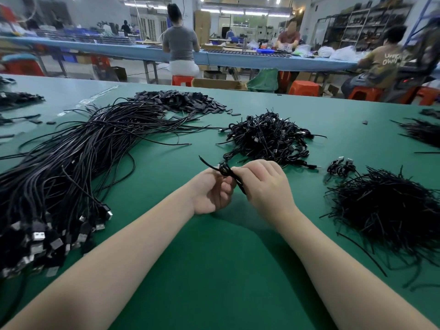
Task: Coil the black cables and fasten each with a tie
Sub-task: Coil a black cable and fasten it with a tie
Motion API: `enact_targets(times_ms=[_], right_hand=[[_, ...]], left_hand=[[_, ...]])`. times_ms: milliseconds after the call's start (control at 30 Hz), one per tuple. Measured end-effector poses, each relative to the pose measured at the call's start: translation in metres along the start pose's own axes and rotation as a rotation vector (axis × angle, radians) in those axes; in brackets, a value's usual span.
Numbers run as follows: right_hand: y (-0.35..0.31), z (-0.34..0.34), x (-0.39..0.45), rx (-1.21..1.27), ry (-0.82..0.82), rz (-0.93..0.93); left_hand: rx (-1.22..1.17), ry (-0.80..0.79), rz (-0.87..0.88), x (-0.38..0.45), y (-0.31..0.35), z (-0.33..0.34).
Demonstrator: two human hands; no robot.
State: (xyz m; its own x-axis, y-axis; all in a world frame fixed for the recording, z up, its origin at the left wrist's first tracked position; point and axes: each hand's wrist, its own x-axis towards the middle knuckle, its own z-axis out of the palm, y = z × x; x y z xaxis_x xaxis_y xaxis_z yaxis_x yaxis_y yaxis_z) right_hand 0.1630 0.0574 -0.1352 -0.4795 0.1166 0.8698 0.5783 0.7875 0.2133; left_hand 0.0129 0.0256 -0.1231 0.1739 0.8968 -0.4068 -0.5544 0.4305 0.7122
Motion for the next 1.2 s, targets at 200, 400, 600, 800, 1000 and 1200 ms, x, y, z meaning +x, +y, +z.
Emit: enact_targets(times_ms=[200,400,600,800,1000,1200], right_hand=[[-0.012,0.001,0.001,0.169,-0.058,0.150],[0.008,-0.006,0.016,0.344,-0.006,0.708],[0.085,0.001,0.082,0.152,-0.197,0.900],[0.026,0.023,0.122,0.099,-0.658,0.695],[-0.153,0.046,0.128,0.605,-1.002,0.363],[-0.207,0.067,0.118,0.624,-0.967,0.455]], left_hand=[[0.090,-0.047,-0.019,-0.005,0.005,-0.005],[1.110,0.413,0.828,0.010,-0.012,-0.016],[1.588,0.418,0.800,0.015,-0.020,-0.015],[1.592,0.445,0.753,0.019,-0.018,-0.017],[1.578,0.447,0.721,0.019,-0.020,-0.017],[1.613,0.370,0.736,0.015,-0.017,-0.017]])
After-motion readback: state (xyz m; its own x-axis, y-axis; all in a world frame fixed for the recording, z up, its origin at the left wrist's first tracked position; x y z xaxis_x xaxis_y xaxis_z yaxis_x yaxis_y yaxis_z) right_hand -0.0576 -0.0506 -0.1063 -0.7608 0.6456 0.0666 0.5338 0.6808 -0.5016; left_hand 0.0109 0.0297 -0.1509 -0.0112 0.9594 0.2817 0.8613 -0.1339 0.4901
